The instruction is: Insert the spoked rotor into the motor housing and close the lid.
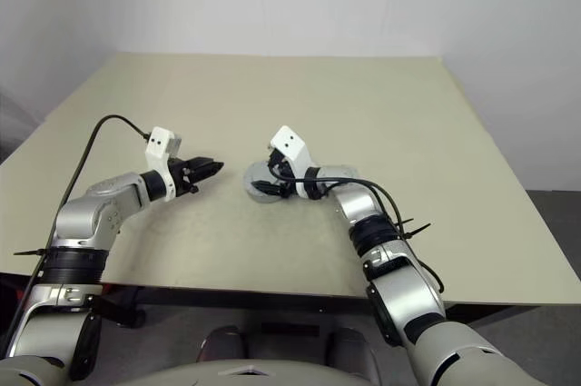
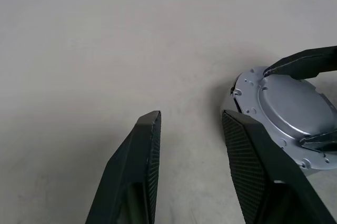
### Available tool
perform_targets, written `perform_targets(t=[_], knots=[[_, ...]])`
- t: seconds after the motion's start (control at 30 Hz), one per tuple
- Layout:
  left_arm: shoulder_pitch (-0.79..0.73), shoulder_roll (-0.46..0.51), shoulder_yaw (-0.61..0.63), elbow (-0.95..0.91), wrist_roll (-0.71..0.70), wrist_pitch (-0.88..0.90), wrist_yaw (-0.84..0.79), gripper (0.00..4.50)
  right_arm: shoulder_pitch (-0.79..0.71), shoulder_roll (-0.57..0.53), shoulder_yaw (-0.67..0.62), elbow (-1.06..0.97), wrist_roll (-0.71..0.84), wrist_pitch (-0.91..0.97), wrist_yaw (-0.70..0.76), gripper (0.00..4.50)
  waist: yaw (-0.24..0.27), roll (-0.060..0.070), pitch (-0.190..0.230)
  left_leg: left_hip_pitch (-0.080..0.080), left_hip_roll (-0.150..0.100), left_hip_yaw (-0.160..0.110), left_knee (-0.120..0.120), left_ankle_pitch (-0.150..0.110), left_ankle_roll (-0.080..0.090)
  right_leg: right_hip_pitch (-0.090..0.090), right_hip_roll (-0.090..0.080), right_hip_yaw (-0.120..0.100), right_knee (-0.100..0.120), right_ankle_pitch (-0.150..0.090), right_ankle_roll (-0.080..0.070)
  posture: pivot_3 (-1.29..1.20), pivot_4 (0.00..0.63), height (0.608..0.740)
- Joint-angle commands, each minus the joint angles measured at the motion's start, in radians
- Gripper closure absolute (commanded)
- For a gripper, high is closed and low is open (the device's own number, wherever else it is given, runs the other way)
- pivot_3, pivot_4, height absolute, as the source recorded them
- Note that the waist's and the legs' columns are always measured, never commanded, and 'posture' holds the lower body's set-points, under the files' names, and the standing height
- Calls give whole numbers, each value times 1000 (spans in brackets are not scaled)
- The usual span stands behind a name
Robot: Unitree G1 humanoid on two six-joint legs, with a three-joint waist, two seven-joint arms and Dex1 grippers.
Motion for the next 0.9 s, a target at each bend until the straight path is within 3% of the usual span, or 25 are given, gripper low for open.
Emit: perform_targets(t=[0.03, 0.57, 0.9], knots=[[-6, 5, 14, -32, -3, -14, 2, 2556, -17, 2, 1, 48, -25, -3, -37, 1393, 0, 0, 0, 1, 0, 0, 0, 0, 0, 0, 0, 0, 0, 0, 0, 0, 0, 740], [0, 7, 21, -37, -6, -12, 8, 2556, 4, -24, 31, 34, -22, 1, 59, 1393, -1, 0, 0, 3, 0, 0, 0, 0, 1, 3, 0, 0, 0, 0, 0, 0, 0, 740], [-1, 0, 17, -39, -6, -14, 11, 2556, 7, -19, 57, 79, -65, -3, 35, 1393, -1, 0, 0, 4, 0, 0, -1, -1, 2, 3, 0, 0, -2, 0, 0, 0, 0, 740]])
